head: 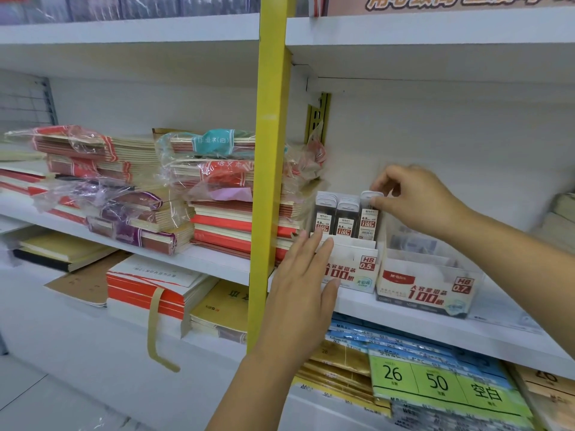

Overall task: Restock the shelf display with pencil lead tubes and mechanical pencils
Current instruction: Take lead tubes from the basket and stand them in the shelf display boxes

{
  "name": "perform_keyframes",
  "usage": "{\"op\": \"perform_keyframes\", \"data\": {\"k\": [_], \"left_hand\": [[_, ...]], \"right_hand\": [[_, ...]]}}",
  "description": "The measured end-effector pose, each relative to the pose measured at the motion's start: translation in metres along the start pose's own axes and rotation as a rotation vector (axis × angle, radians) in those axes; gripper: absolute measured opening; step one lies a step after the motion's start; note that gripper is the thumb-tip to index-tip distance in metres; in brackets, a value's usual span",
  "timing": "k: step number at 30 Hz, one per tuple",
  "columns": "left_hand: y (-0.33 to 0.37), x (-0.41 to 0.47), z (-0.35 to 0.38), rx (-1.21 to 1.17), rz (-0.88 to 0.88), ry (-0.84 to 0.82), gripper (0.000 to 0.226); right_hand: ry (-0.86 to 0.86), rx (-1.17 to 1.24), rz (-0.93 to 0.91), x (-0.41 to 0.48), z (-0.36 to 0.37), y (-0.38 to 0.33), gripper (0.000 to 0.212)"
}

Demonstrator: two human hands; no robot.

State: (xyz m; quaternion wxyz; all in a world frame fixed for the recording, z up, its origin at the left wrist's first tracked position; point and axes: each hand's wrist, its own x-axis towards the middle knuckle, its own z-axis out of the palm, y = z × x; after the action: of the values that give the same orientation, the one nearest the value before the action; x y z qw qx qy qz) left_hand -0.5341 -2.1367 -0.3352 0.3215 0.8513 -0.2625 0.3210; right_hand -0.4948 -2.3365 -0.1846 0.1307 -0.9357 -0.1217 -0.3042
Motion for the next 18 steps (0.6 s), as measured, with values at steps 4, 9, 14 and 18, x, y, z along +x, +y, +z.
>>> {"op": "perform_keyframes", "data": {"k": [4,9,14,18], "left_hand": [[-0.002,0.000,0.002,-0.011,0.000,0.001,0.060],[0.000,-0.001,-0.001,-0.026,-0.005,0.007,0.059],[0.017,-0.023,-0.013,-0.093,-0.031,0.194,0.038],[0.032,-0.074,-0.004,-0.078,0.018,-0.048,0.030]], "right_hand": [[0.017,-0.210,0.024,0.003,0.007,0.002,0.005],[0.030,-0.226,0.013,-0.010,-0.003,-0.003,0.028],[0.197,0.150,-0.096,-0.091,-0.029,-0.029,0.017],[0.117,0.377,-0.116,-0.190,-0.014,-0.029,0.014]]}}
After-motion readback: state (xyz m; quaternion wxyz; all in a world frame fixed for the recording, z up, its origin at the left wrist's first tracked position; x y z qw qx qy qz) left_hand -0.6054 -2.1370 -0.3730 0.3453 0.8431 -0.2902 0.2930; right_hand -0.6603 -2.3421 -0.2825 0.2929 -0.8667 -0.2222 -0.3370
